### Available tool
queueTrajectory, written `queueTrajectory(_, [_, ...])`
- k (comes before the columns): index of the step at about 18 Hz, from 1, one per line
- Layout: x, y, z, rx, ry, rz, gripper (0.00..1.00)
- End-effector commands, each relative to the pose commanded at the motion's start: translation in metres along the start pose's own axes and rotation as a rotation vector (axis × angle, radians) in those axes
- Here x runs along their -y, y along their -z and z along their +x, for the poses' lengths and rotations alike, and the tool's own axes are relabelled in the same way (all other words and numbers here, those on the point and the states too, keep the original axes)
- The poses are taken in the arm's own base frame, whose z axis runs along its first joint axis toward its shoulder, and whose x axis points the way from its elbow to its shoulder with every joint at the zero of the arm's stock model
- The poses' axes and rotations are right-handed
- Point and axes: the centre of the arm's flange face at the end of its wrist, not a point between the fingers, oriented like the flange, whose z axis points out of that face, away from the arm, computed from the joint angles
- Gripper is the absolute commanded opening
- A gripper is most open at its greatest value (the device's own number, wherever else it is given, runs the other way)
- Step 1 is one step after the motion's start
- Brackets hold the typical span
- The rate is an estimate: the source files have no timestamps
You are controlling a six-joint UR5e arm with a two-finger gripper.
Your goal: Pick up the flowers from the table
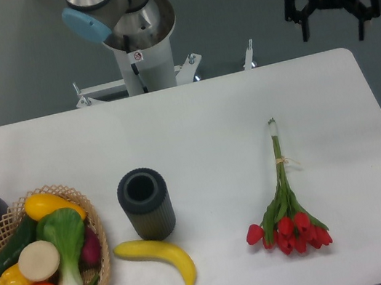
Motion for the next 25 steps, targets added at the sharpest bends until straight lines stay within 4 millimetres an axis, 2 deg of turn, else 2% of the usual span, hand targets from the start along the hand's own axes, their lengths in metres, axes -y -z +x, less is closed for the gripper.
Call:
queueTrajectory(4, [0.0,-0.003,0.001,-0.003,0.001,-0.002,1.0])
queueTrajectory(8, [0.003,-0.014,0.01,-0.02,0.024,-0.002,1.0])
queueTrajectory(10, [0.0,-0.034,0.019,-0.038,0.038,-0.001,1.0])
queueTrajectory(14, [0.002,-0.059,0.027,0.011,0.083,0.045,1.0])
queueTrajectory(16, [0.002,-0.076,0.024,-0.013,0.156,0.04,1.0])
queueTrajectory(17, [0.004,-0.078,0.025,-0.018,0.161,0.04,1.0])
queueTrajectory(20, [0.005,-0.1,0.023,-0.056,0.165,0.032,1.0])
queueTrajectory(25, [0.028,-0.162,0.034,-0.148,0.191,0.02,1.0])
